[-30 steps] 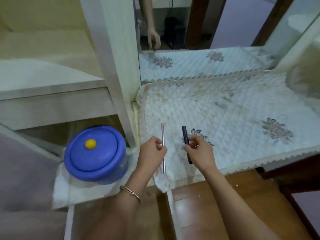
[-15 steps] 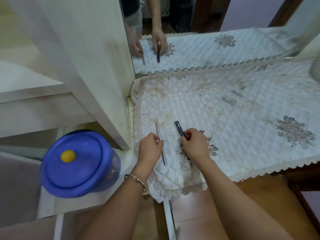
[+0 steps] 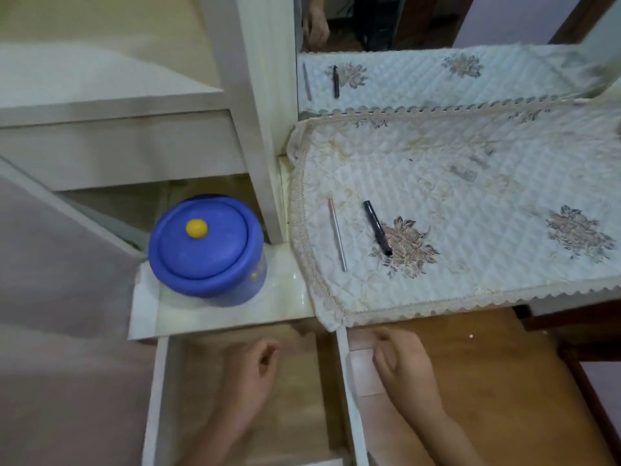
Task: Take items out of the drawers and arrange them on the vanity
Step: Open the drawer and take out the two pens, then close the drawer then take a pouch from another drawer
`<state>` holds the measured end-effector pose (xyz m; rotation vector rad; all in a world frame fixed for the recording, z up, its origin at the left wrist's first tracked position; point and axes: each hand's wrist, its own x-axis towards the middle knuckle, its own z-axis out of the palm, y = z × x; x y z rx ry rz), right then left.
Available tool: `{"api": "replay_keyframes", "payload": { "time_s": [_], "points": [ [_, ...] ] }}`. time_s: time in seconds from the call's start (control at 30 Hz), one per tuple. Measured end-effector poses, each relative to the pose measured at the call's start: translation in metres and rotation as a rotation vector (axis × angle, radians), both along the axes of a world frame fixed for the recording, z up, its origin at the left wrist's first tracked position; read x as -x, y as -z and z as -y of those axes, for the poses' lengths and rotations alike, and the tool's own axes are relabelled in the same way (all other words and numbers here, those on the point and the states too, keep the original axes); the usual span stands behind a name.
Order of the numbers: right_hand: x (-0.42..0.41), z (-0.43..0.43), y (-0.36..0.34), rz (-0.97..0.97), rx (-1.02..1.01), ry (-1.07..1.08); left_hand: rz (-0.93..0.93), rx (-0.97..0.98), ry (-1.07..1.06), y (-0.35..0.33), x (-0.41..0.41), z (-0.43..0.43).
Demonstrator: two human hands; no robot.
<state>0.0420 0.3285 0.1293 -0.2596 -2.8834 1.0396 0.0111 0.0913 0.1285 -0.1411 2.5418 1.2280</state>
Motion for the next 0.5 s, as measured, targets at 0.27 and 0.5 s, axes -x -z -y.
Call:
{"api": "replay_keyframes", "payload": {
  "time_s": [0.27,0.5],
  "points": [
    [-0.127,0.064,0.039,0.215,-0.158,-0.224,0.146,0.307,0.301,0.032,-0.137,0.125],
    [-0.159,0.094,0.029,0.243,-0.303,-0.246,0.074,0.301,0.354,0.028,-0.168,0.146]
  ]
}}
